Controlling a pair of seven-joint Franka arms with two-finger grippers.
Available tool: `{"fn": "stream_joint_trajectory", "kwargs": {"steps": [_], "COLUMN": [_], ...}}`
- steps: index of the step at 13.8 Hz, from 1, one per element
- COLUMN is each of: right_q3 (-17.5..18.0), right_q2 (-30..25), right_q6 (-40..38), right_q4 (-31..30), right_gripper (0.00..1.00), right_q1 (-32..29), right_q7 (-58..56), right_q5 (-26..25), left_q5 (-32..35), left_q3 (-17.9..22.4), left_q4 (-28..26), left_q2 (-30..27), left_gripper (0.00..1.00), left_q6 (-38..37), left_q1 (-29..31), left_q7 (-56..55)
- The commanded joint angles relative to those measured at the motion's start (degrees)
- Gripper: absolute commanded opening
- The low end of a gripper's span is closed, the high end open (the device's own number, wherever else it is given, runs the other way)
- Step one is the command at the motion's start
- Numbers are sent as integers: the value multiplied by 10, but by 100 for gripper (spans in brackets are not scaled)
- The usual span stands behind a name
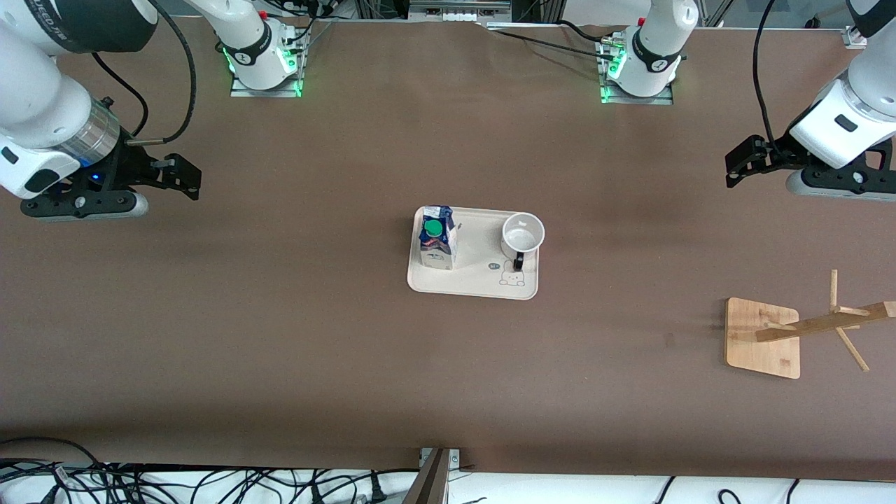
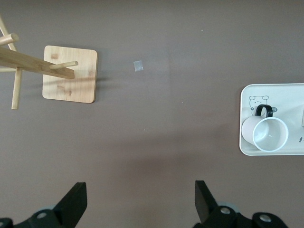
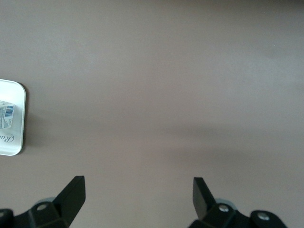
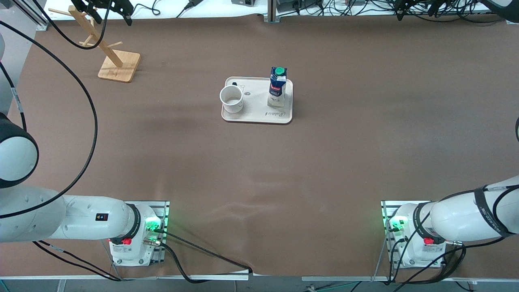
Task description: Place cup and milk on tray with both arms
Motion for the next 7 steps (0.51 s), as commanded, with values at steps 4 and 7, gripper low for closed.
{"fn": "stream_joint_trajectory", "kwargs": {"steps": [4, 7], "right_q3": [3, 3], "right_q2": [-4, -4], "right_q6": [-5, -4], "right_q4": [5, 5], "right_gripper": [100, 100], "right_q1": [3, 3], "right_q7": [8, 8], "right_q5": [-2, -2], "left_q5": [-7, -7], "left_q3": [-2, -2], "left_q4": [30, 37], "left_q2": [18, 23], "left_gripper": [100, 100], "left_q6": [-27, -28], "left_q1": [0, 0], "left_q7": [-6, -5]}}
